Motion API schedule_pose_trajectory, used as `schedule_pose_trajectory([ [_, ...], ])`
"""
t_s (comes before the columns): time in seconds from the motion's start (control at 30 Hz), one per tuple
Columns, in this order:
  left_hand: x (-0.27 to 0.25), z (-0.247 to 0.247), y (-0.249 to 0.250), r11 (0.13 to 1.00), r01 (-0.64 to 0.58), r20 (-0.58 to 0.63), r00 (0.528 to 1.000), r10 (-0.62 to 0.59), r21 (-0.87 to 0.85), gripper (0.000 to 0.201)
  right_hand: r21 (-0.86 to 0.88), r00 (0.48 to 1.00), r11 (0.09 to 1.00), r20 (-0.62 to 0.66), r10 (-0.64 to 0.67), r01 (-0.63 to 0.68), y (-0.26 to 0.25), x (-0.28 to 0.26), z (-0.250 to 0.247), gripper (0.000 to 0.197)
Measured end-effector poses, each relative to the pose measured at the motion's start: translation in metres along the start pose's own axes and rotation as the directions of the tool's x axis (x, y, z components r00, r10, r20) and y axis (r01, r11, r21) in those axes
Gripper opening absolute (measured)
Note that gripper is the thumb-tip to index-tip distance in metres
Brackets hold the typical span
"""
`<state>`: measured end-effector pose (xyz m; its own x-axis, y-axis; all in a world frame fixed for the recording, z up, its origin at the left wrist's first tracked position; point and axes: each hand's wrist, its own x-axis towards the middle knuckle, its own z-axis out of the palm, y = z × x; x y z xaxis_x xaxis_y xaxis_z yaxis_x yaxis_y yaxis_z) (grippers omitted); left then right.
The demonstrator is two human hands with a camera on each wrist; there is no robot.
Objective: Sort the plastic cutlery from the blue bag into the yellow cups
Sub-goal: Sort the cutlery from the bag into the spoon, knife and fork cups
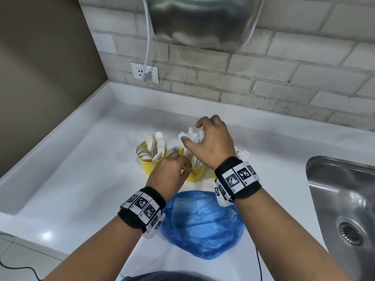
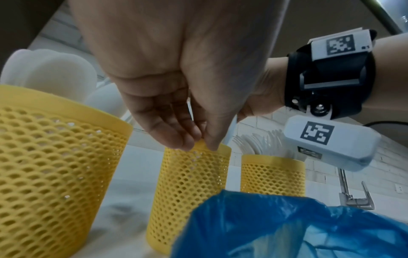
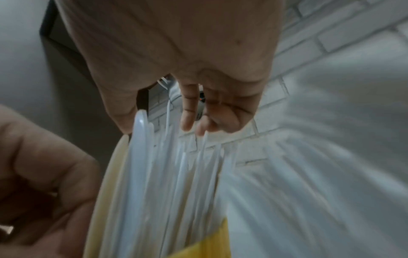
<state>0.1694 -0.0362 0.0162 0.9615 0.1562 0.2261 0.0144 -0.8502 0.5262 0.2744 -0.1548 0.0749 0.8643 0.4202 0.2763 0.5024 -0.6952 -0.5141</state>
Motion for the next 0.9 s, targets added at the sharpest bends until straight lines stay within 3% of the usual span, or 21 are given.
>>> schedule_pose_trajectory([
  [0.07,0.0,0.0,0.0,1.0,0.0,0.002,1.0,0.0,-0.005,0.004,-0.077,0.994,0.994,-0.068,-0.088,0.082,-0.006,-0.002,-0.002,0.054],
  [0.13,0.0,-0.001,0.0,1.0,-0.004,-0.001,1.0,0.004,-0.013,0.004,-0.135,0.986,0.979,-0.042,-0.158,0.151,-0.013,-0.002,-0.002,0.057],
  [0.37,0.001,-0.004,0.006,0.999,0.014,-0.014,1.0,-0.014,0.036,0.014,-0.249,0.917,0.941,0.38,-0.123,0.229,-0.012,-0.009,0.019,0.06],
  [0.57,-0.001,-0.005,0.003,1.0,0.01,-0.001,1.0,-0.01,0.016,0.006,-0.176,0.95,0.972,0.297,-0.099,0.156,-0.008,-0.006,0.007,0.06],
  [0.67,-0.003,-0.012,0.002,0.998,-0.059,-0.125,0.99,0.061,0.025,0.009,-0.157,0.945,0.984,0.327,-0.03,0.086,-0.003,-0.005,0.001,0.062],
  [0.73,-0.002,-0.025,0.001,0.991,-0.047,-0.279,0.957,0.079,0.122,0.02,-0.158,0.934,0.986,0.358,0.002,0.059,0.002,-0.006,-0.003,0.064],
  [0.8,0.005,-0.041,-0.006,0.962,0.049,-0.36,0.932,0.053,0.268,0.038,-0.171,0.928,0.983,0.372,0.008,0.06,0.005,-0.008,-0.005,0.064],
  [0.9,0.021,-0.052,-0.024,0.932,0.118,-0.25,0.968,-0.031,0.342,0.059,-0.181,0.929,0.979,0.37,-0.017,0.09,0.006,-0.01,-0.003,0.063],
])
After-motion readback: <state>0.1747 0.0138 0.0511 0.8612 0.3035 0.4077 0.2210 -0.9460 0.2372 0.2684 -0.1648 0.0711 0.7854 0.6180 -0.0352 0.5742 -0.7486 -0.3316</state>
